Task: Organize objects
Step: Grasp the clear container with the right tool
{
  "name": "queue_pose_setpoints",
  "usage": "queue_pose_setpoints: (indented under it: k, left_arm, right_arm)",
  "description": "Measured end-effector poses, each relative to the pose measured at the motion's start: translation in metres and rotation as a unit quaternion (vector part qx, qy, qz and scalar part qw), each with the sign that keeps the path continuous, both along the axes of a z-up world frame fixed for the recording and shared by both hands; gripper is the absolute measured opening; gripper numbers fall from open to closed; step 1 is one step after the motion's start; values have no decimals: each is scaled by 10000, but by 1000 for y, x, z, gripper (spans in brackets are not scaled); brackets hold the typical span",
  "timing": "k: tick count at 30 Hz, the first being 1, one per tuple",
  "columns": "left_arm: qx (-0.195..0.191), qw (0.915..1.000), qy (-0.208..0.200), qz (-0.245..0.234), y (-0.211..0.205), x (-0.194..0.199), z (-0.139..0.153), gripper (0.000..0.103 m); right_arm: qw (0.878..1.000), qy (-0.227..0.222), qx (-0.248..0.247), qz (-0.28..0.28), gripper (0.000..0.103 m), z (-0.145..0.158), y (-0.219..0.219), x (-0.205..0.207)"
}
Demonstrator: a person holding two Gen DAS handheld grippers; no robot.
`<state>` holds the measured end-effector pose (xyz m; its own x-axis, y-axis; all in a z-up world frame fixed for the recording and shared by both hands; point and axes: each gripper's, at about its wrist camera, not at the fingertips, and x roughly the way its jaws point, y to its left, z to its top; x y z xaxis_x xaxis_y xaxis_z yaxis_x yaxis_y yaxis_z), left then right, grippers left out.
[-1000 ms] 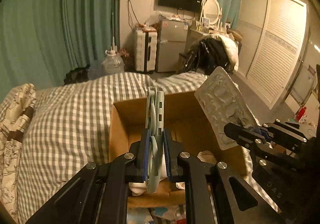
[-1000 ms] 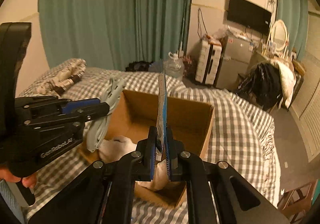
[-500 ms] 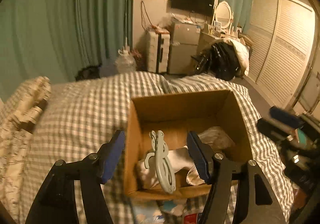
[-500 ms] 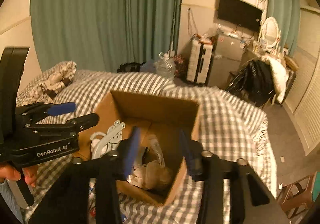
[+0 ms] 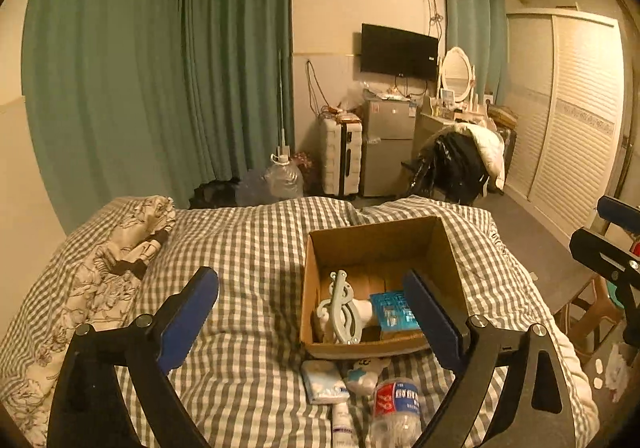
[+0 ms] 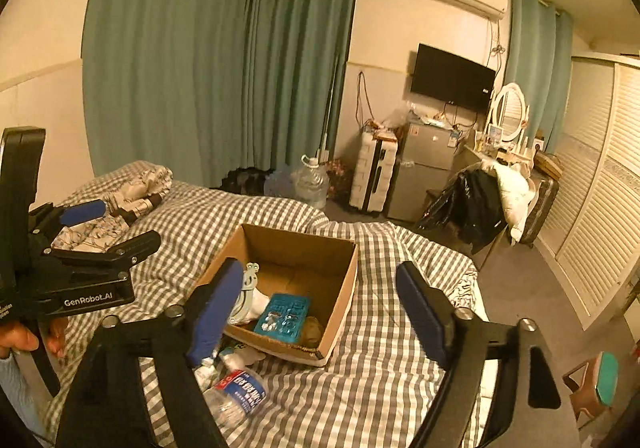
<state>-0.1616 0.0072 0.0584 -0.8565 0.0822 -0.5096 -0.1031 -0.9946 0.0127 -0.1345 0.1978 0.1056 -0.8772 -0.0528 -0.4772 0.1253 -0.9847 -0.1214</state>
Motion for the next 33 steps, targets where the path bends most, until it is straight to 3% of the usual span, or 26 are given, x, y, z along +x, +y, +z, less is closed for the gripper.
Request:
queue_pose_setpoints:
  k: [4, 8, 13, 21, 28, 33]
  left_arm:
    - [-45, 10000, 12, 53, -7, 22, -9, 100]
    - [47, 9996, -110, 256, -16, 34, -31, 100]
    - [-8, 9980, -339, 530, -27, 40, -79, 100]
    - [-205, 9921, -954, 793, -42, 30, -145, 100]
    - [-320, 9882, -1305, 732, -39, 22, -167, 100]
    - [-140, 9847, -1438, 971, -53, 20, -172, 100]
  right_arm:
    - [10000, -19, -79, -3, 87, -2, -4, 21]
    - [9996, -227, -166, -103, 89, -24, -6, 32]
    - [9976, -613, -162, -282, 89, -74, -14, 28]
    - [9874, -1511, -40, -477, 89, -166, -30, -12]
    - [9774, -2079, -23, -368, 89, -209, -48, -33]
    - [9681, -2479, -232, -261, 89, -232, -64, -46]
